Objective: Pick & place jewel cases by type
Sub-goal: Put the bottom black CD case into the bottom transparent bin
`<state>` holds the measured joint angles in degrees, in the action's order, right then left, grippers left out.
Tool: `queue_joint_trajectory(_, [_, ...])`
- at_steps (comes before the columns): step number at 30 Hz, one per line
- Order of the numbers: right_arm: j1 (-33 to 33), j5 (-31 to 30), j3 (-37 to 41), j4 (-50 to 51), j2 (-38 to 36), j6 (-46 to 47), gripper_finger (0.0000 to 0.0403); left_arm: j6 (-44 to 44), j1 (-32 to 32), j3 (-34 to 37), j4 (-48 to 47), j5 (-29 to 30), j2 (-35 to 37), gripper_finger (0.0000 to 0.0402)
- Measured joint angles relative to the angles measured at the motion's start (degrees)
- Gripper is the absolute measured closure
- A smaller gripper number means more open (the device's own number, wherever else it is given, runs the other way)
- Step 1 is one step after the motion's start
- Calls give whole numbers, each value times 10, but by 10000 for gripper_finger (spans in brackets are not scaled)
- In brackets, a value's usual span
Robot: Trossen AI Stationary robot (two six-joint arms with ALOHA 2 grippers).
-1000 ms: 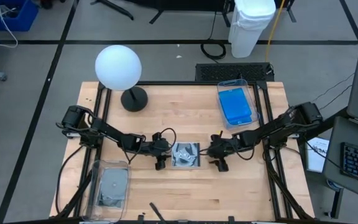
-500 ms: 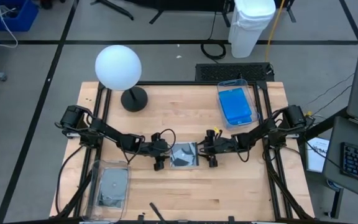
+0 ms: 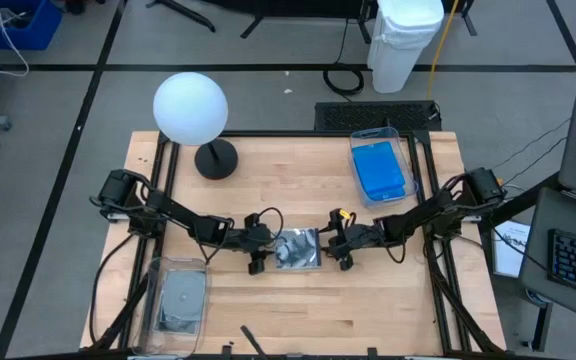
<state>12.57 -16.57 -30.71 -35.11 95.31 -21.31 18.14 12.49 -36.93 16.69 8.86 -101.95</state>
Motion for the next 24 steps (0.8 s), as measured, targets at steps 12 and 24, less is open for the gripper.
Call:
queue_joint_trajectory(12, [12, -13, -36, 36, -1, -47, 161, -2, 0, 1, -3, 4, 1, 206])
queue_joint_trajectory(24, [13, 8, -44, 190, -5, 145, 161, 20, -1, -1, 5, -10, -1, 206])
